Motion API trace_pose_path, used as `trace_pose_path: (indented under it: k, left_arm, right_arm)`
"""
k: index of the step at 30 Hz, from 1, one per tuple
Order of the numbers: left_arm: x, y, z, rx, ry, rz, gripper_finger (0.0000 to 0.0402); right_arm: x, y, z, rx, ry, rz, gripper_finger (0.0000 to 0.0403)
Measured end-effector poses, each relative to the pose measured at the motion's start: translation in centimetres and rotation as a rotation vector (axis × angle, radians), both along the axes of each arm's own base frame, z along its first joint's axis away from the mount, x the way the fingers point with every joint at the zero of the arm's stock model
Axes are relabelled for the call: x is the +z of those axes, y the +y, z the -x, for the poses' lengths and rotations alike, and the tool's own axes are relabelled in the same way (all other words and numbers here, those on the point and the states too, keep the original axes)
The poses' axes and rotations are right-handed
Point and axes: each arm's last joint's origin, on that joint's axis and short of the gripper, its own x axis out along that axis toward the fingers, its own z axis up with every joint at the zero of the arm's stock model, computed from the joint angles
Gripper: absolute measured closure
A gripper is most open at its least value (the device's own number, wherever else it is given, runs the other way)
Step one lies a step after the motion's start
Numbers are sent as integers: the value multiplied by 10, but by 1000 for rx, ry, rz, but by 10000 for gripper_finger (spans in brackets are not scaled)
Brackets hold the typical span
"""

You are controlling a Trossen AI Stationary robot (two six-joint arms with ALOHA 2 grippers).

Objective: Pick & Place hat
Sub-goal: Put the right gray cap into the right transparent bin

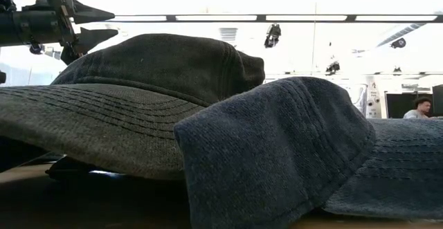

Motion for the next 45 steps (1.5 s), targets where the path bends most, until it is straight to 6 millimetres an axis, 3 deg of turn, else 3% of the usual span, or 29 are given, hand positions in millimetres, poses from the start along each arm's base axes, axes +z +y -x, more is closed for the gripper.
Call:
trace_pose_path:
  k: [4,12,23,29,38,45]
  left_arm:
    - [0,0,0,0,0,0,225]
    - [0,0,0,0,-1,0,225]
    - [0,0,0,0,-1,0,225]
    - [0,0,0,-6,-11,24,225]
    - [0,0,0,-21,-33,76,225]
    - [0,0,0,-21,-33,77,225]
  right_arm:
    - [-3,-1,2,78,-4,27,200]
    - [8,-8,-1,160,-85,87,200]
    - [0,-10,-21,236,-158,59,200]
    - [-19,-7,-25,246,-102,50,200]
    - [-28,-11,-19,221,18,68,201]
    - [-41,-18,-12,162,126,68,250]
